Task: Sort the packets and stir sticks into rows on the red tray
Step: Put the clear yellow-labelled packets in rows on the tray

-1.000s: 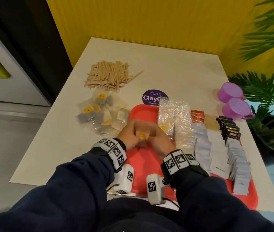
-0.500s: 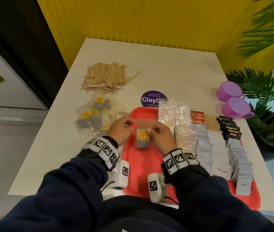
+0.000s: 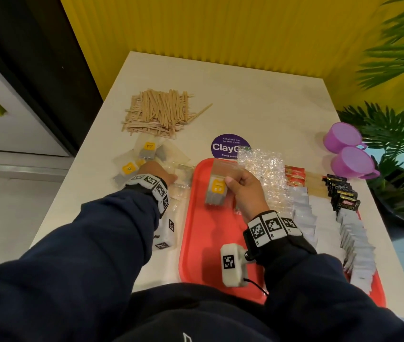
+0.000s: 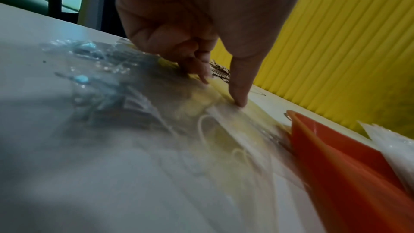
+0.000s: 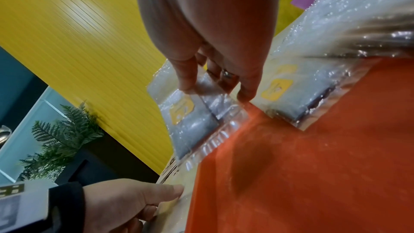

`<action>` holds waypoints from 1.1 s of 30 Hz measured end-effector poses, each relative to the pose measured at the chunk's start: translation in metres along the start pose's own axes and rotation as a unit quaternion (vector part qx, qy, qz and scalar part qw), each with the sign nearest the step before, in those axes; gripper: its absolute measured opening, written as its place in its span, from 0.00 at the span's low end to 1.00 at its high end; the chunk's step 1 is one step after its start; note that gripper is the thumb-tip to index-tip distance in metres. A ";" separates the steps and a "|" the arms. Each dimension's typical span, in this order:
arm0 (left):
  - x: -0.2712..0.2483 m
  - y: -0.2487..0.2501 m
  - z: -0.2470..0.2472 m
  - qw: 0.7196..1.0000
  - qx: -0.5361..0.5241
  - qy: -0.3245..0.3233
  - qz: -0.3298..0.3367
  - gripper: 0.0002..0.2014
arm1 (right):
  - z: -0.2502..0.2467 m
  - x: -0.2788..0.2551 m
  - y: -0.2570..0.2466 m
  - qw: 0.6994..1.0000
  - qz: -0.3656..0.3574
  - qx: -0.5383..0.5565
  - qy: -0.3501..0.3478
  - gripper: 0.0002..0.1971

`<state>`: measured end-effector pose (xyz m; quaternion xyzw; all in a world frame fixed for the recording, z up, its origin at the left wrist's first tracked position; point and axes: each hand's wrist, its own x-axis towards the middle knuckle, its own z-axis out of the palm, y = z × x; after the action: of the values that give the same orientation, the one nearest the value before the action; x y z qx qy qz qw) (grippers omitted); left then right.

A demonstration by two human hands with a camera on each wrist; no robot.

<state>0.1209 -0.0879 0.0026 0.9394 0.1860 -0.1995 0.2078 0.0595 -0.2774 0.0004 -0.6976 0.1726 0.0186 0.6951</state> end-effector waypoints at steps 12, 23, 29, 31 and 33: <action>-0.021 0.011 -0.025 0.927 -0.358 0.008 0.109 0.19 | -0.003 0.007 -0.009 1.000 -0.019 -0.005 0.011 0.11; -0.034 0.021 -0.017 0.884 -0.423 -0.060 0.190 0.13 | -0.003 0.002 -0.010 0.995 0.002 0.036 -0.090 0.12; -0.049 0.033 -0.013 0.859 -0.459 -0.159 0.162 0.17 | 0.001 0.001 -0.011 0.993 -0.010 0.030 -0.112 0.15; -0.046 0.031 -0.014 0.863 -0.457 -0.141 0.162 0.16 | 0.000 0.000 -0.012 0.995 -0.006 0.027 -0.098 0.15; -0.037 0.023 -0.012 0.895 -0.407 -0.064 0.169 0.12 | -0.002 0.001 -0.011 0.997 -0.001 0.019 -0.073 0.15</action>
<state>0.1031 -0.1120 0.0363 0.7750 0.0756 -0.1282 0.6142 0.0629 -0.2803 0.0107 -0.6812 0.1212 0.0656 0.7190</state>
